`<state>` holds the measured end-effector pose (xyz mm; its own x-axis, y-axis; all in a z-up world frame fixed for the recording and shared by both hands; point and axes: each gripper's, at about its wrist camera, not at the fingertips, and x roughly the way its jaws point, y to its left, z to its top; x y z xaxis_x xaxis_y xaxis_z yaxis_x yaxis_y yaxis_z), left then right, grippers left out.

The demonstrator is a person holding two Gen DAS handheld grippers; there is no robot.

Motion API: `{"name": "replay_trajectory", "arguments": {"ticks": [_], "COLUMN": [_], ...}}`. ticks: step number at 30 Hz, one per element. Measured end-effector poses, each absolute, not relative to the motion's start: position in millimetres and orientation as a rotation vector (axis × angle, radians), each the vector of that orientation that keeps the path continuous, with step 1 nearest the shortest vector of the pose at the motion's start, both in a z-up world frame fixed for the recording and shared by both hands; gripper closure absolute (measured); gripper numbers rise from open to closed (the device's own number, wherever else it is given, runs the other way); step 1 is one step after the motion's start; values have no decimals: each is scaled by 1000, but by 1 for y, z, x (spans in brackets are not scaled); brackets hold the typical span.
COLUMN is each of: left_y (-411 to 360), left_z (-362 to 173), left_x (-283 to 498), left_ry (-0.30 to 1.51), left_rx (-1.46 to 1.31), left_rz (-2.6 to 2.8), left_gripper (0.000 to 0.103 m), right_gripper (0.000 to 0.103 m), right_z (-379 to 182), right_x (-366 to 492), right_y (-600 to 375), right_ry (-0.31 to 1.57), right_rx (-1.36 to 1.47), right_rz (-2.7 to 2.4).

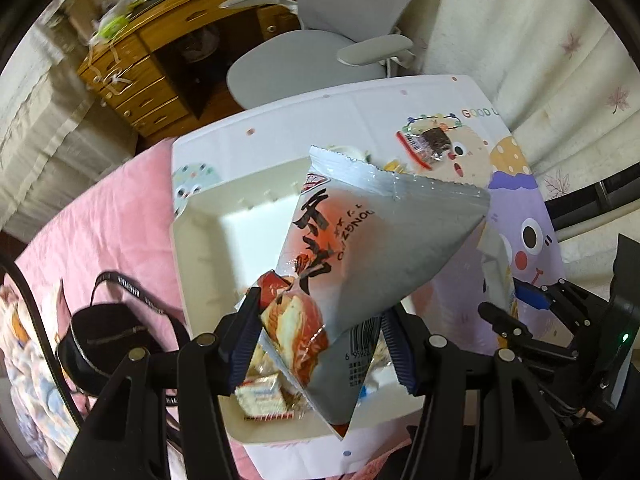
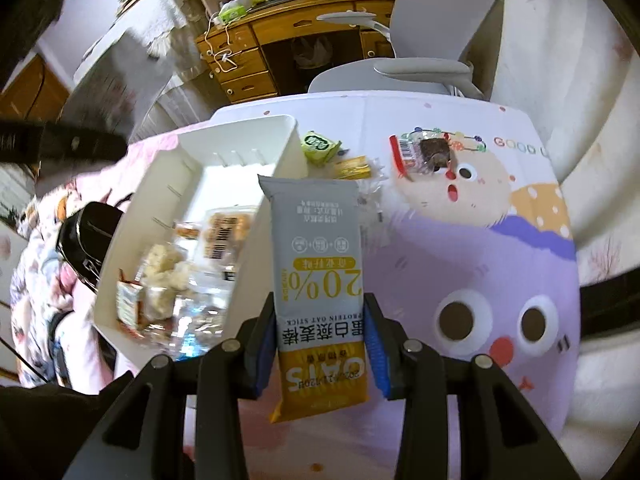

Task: Organize snacks
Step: 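Carry the bread packet with left tool while right tool carries the oat packet over the tray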

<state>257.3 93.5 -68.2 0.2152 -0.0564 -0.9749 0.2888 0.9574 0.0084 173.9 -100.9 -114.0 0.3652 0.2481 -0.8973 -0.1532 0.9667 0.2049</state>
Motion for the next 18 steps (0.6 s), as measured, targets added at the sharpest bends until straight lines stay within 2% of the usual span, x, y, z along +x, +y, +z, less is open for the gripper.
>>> {"name": "replay_trajectory", "arguments": {"ticks": [18], "left_y": [217], "left_z": [-93], "left_x": [204], "left_ry": [1294], "left_rx": [-25], "left_rz": [-237], "left_gripper": [46], "right_gripper": [63], "right_z": [-100], "right_x": [148], "right_y": [-12], "right_ry": [1143], "right_rx": [227], "right_rz": [261]}}
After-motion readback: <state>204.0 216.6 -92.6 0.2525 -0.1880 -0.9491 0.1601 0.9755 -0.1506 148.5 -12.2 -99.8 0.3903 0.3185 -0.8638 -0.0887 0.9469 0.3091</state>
